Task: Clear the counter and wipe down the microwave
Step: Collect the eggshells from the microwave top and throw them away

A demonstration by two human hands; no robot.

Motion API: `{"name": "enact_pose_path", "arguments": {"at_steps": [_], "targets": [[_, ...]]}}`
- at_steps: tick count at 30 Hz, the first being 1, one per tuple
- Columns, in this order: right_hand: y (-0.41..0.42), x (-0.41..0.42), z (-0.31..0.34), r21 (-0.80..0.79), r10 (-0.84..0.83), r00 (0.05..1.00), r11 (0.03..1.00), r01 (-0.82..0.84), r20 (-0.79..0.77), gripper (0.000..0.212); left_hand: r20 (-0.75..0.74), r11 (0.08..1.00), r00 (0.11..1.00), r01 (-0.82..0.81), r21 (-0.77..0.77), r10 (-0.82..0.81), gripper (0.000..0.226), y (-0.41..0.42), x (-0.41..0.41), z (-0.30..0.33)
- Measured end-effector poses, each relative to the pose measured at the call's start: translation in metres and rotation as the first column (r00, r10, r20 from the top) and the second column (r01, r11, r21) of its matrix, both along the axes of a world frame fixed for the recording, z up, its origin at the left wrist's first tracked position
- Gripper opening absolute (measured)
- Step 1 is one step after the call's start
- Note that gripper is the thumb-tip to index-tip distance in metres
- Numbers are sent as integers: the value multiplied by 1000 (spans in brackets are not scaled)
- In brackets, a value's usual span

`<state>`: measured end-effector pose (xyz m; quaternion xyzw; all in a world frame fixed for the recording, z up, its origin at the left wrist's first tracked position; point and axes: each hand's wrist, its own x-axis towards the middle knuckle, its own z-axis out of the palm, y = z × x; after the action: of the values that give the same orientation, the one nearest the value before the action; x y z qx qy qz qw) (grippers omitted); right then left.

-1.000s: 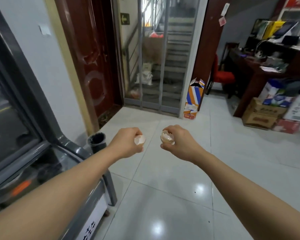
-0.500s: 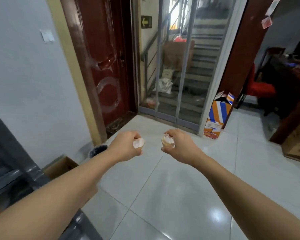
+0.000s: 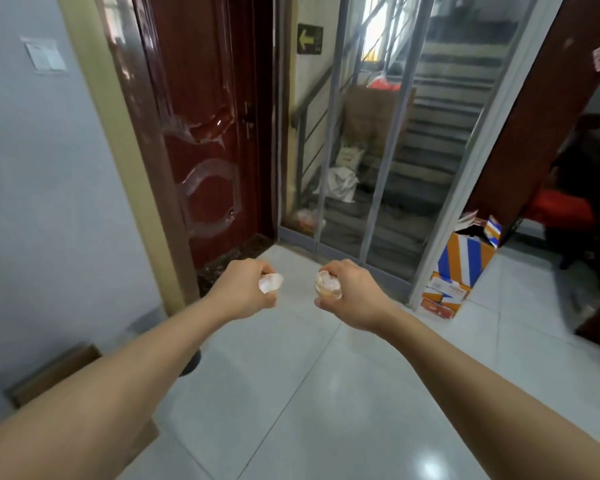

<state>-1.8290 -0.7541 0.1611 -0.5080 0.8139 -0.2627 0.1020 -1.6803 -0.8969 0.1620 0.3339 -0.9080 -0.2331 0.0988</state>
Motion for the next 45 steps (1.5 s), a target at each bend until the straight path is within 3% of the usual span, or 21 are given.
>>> {"name": "enact_pose_path", "arguments": {"at_steps": [13,27,33,45], "targets": [[-154,-160,10,-10,70,998,997,-70,2,44,6,997,997,-80,-14,80,44,-139,-155,15],[-347,-346,2,23,468,883,884,-468,-31,48,36,867,867,-498,-5,498,50,-258,-288,-2],[-421,-358,-13,24,592,805,805,-593,29,50,118,809,804,-588,16,582,51,-293,-298,-5],[-600,-338,-21,53,786,619,618,-784,-7,48,114,657,657,-753,41,746,48,-433,-286,-26]]}}
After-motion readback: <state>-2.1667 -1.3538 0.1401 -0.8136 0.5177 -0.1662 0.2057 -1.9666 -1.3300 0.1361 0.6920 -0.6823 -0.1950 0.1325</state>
